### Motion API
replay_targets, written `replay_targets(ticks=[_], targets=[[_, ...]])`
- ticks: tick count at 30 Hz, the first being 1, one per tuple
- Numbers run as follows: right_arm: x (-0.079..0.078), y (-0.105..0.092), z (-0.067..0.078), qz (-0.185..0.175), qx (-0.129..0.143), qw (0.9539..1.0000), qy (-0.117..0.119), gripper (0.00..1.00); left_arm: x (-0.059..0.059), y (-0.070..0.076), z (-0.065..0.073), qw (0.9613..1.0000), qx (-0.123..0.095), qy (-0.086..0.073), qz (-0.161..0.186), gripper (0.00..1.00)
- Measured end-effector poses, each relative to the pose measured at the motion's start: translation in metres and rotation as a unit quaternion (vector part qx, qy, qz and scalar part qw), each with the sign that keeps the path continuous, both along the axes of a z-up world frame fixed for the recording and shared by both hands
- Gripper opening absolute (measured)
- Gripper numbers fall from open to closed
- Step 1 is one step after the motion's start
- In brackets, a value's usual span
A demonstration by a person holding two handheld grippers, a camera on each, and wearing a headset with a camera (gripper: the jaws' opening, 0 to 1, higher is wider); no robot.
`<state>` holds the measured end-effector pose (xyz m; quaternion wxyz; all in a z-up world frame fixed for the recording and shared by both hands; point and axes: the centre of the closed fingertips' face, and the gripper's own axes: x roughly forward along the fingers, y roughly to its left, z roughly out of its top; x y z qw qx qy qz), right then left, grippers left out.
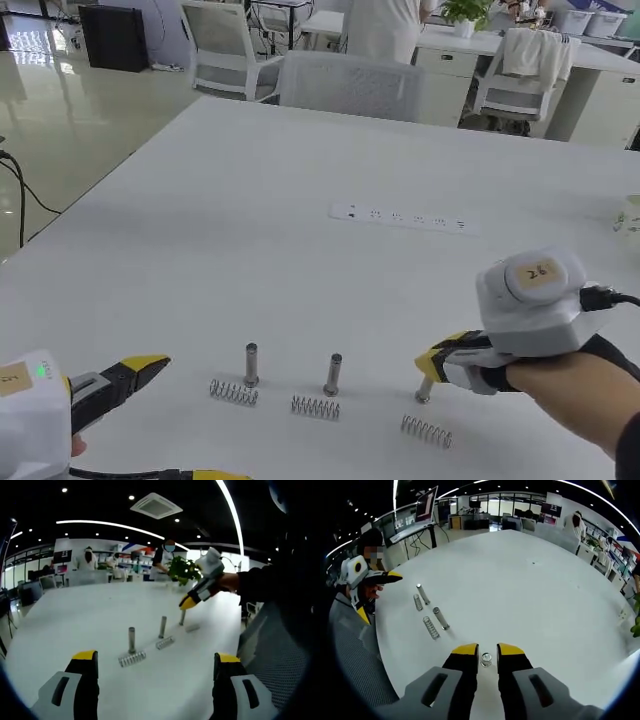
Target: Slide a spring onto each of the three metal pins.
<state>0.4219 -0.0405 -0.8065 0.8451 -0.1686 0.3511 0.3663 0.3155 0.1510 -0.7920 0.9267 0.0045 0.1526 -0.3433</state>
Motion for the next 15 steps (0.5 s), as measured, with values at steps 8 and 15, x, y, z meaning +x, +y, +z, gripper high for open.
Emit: replay_targets(ticks=[8,15], targets=[[-0.005,-0.002,0.015,0.002,0.016,0.9997,-0.019,0.18,-0.001,-0.001,0.001,1.0,0.0,0.0,-0.001,0.92],[-0.014,-0.012,0.018,0.002,0.02,0.9995,-0.025,0.22,0.0,0.0,0.002,1.0,0.0,-0.001,-0.001,0.92]])
